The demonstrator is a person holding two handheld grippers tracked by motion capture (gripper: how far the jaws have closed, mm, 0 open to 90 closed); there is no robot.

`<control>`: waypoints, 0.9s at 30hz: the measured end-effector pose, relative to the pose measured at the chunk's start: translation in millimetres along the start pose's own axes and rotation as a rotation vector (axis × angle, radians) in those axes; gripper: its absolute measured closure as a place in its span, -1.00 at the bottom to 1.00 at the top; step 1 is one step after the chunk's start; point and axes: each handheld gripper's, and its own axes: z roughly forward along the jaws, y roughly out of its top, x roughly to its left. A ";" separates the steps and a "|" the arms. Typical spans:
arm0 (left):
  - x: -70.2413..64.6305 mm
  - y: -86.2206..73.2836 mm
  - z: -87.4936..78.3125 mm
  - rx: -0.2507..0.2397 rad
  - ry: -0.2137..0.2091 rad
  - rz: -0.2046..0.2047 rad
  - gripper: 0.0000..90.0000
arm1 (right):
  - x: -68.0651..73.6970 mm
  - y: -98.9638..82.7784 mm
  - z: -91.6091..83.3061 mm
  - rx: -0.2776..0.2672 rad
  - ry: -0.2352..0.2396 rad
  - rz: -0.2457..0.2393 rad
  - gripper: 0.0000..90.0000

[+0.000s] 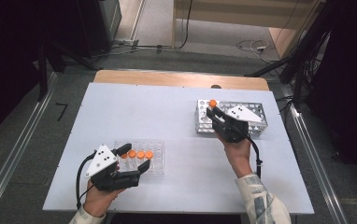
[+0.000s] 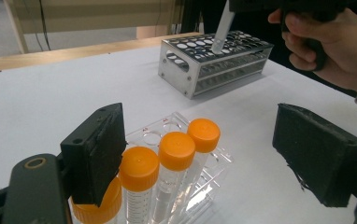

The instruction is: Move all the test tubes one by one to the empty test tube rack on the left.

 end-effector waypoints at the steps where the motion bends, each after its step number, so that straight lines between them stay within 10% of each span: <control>1: -0.5 0.0 0.2 -0.001 -0.001 -0.001 -0.61 | 1.5 -3.2 -2.1 0.008 0.011 -0.001 0.60; 27: -27.5 2.0 7.0 -0.027 -0.079 0.038 -0.48 | 66.7 -61.2 -55.4 0.154 0.328 -0.095 0.60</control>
